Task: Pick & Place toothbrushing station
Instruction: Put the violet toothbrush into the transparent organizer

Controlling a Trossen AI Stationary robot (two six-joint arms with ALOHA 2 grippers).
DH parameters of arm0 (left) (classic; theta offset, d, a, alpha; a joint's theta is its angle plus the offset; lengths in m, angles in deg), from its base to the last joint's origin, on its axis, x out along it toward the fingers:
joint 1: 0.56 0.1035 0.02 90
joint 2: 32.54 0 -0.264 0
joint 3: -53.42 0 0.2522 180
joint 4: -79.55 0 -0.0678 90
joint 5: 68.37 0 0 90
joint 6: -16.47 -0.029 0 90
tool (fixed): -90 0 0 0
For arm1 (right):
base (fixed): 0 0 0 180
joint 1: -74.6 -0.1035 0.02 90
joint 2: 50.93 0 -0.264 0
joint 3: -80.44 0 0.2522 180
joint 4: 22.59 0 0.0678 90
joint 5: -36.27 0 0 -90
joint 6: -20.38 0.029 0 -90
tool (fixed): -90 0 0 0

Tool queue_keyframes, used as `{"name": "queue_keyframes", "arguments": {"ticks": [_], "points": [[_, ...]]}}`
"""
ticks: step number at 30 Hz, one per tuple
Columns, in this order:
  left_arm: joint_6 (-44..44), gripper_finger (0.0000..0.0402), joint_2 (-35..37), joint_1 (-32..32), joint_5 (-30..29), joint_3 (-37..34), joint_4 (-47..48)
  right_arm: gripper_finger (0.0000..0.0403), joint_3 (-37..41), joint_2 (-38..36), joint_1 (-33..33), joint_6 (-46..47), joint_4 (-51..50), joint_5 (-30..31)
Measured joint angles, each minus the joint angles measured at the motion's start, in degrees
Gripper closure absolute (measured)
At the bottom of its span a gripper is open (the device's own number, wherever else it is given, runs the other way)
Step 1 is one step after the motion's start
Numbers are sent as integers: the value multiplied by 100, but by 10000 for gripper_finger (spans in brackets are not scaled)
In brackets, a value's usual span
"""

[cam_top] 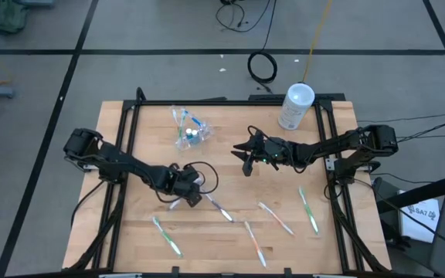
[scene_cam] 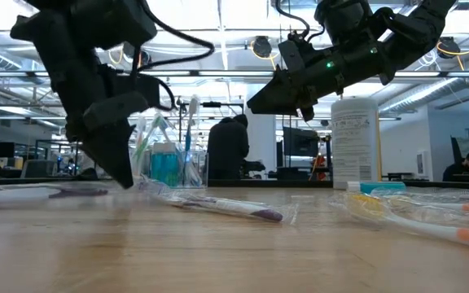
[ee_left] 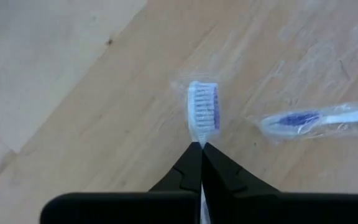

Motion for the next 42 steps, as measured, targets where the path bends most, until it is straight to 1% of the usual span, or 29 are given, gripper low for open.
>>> {"name": "queue_keyframes", "arguments": {"ticks": [7, 17, 19, 25, 28, 31, 39, 42], "points": [[-283, 400, 584, 0, -477, 0, 84, 298, 0, 0, 0, 0, -2, 0], [-846, 399, 1611, 7, -1692, 0, 267, 298, 0, 0, 1, 0, -3, 0], [-1007, 400, 1805, 11, -2046, 0, 267, 298, 0, 0, 1, 0, -3, 0], [-1391, 400, 2419, 20, -3443, 0, 293, 298, 0, 0, 0, 0, -4, 0], [-1438, 398, 2658, 51, -3746, 0, 278, 298, 0, 0, 0, -3, -4, 0], [-1575, 400, 2863, 101, -3814, 0, 280, 298, 0, 0, 0, -20, -4, 0], [-1817, 398, 2984, 317, -4925, 0, 219, 298, 0, 0, 0, -20, -4, 0], [-1821, 400, 2978, 474, -5017, 0, 219, 298, 0, 0, 0, -20, -4, 0]]}}
